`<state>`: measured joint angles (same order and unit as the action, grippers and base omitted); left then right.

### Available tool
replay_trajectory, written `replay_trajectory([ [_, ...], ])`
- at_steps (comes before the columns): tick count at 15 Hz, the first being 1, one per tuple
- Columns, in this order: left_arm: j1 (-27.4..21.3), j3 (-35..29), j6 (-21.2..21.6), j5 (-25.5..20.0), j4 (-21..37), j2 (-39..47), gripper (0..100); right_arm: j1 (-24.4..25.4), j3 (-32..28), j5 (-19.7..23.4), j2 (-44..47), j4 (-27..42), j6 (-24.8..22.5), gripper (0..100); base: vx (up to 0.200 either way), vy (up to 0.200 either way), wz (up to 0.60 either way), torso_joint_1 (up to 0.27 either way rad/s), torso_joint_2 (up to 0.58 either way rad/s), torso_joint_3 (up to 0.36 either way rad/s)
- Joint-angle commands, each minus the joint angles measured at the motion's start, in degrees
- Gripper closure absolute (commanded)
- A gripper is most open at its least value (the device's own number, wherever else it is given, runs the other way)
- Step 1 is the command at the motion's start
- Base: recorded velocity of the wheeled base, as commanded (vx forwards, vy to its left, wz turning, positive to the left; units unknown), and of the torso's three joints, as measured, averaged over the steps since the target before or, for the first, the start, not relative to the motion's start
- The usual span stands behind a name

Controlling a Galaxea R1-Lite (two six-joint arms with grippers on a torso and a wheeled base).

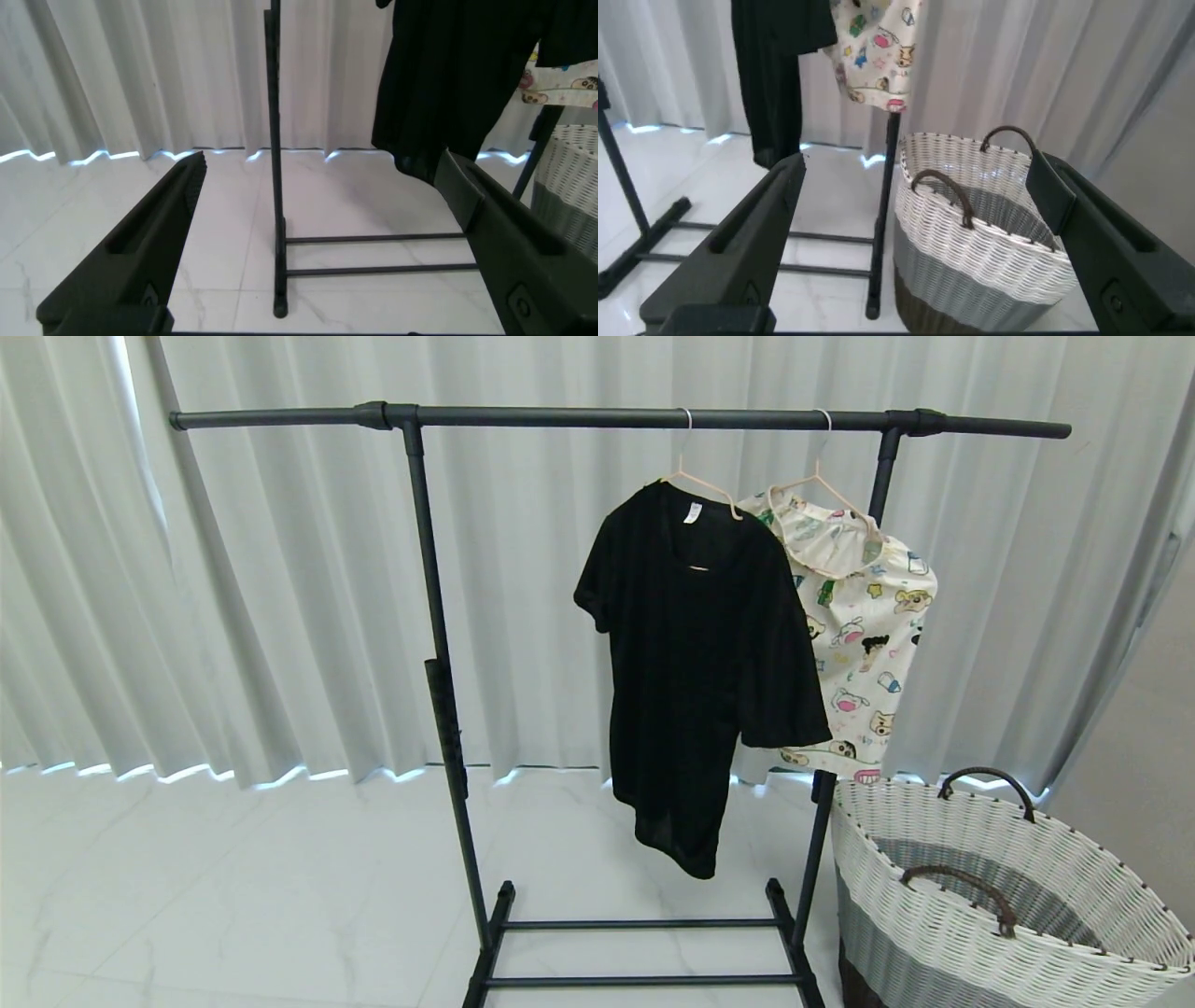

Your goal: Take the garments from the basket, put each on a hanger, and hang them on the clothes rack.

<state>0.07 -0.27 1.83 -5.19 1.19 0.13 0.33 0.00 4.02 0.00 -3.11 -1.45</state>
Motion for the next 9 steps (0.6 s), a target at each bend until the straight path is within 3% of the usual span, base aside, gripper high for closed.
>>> replay_trajectory([
  [1,0.01,0.00,0.02,0.01,0.04,-0.05,0,0.02,0.00,-1.83,0.00,0.38,1.01,0,0.000,0.000,0.00,0.000,0.00,0.000],
  [6,0.01,0.00,0.02,0.01,0.04,-0.05,0,0.02,0.00,-2.70,0.00,1.88,1.19,0,0.000,0.000,0.00,0.000,0.00,0.000],
  [8,0.01,0.00,0.02,0.01,-0.05,-0.05,0,0.02,0.00,-9.65,0.00,2.14,2.59,0,0.000,0.000,0.00,0.000,0.00,0.000],
  [9,0.01,0.00,0.02,0.01,-0.05,-0.05,0,0.02,0.00,-9.65,0.00,2.32,4.88,0,0.000,0.000,0.00,0.000,0.00,0.000],
])
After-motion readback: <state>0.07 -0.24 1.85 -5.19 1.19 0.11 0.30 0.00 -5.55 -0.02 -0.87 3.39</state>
